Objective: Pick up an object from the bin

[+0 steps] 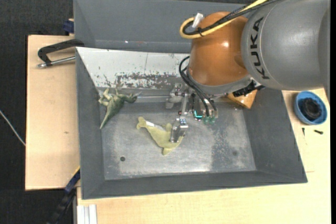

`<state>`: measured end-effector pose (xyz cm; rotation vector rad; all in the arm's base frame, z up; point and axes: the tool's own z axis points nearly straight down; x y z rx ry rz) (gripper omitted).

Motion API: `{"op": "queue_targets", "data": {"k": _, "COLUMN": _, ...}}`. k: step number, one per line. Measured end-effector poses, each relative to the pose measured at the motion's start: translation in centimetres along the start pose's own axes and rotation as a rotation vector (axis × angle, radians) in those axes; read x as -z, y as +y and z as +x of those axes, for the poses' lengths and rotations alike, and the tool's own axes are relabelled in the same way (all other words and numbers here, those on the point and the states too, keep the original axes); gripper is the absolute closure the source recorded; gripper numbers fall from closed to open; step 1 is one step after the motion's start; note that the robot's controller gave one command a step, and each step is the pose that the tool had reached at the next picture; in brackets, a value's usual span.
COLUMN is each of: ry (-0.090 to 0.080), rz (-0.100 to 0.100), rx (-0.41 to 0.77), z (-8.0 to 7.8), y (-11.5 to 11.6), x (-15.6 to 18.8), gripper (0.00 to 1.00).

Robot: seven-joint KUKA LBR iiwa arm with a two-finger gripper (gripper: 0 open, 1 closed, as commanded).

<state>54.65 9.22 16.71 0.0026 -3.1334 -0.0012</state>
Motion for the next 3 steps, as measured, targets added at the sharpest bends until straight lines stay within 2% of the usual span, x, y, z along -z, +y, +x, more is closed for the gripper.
{"op": "queue_targets", "data": {"k": 1, "ry": -0.014, "rz": -0.001, "rx": 0.005, "z": -0.1, "y": -3.7, "x": -9.6, "gripper": 0.0}}
{"op": "queue_targets", "data": {"k": 2, "ry": -0.015, "rz": -0.002, "rx": 0.007, "z": -0.1, "y": -3.6, "x": -9.4, "gripper": 1.0}}
{"op": "queue_targets", "data": {"k": 3, "ry": -0.025, "rz": 0.001, "rx": 0.218, "z": -3.2, "y": -3.3, "x": 8.1, "gripper": 1.0}}
